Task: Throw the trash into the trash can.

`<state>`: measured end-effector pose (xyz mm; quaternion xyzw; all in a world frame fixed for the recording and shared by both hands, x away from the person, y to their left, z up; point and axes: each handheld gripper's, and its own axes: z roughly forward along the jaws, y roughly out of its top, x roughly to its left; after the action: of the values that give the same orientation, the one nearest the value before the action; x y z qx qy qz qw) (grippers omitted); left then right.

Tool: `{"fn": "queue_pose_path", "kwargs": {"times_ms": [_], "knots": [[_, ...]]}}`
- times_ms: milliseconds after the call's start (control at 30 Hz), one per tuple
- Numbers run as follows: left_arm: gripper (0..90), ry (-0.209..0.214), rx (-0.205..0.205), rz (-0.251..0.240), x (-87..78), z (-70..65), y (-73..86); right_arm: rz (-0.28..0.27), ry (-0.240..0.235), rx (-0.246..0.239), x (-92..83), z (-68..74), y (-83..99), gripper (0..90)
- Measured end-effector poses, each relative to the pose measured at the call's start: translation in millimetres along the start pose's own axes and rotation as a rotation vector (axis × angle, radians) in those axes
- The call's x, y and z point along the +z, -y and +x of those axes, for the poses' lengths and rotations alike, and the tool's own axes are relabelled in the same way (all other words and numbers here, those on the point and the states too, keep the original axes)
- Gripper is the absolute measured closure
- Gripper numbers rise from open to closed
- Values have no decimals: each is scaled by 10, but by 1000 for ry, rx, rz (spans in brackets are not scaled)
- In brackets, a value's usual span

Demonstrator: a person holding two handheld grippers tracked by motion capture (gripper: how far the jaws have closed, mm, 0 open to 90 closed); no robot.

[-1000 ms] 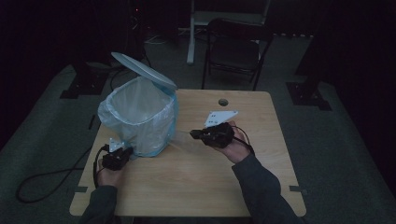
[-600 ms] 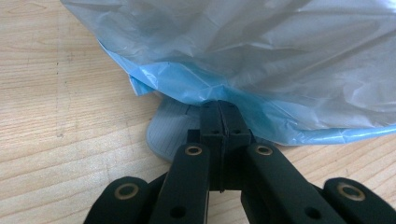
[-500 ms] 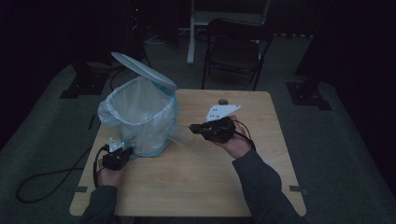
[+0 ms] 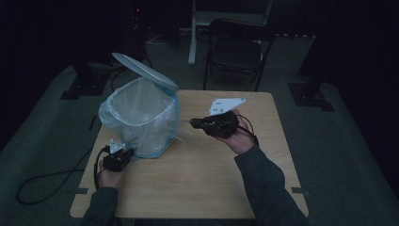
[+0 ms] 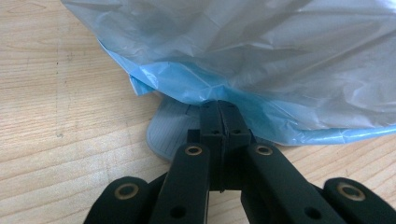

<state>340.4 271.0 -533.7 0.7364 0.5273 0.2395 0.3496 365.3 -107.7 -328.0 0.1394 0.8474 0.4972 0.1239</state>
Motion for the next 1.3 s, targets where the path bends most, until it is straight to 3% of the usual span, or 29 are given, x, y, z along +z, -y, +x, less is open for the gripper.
{"fn": "queue_pose_path", "kwargs": {"times_ms": [567,1300], "knots": [[900,1,0,0,0,0,0,-13,2,-30,-7,-50,-231,867],[900,2,0,0,0,2,-1,-43,-9,-30,-6,-114,-406,867]]}}
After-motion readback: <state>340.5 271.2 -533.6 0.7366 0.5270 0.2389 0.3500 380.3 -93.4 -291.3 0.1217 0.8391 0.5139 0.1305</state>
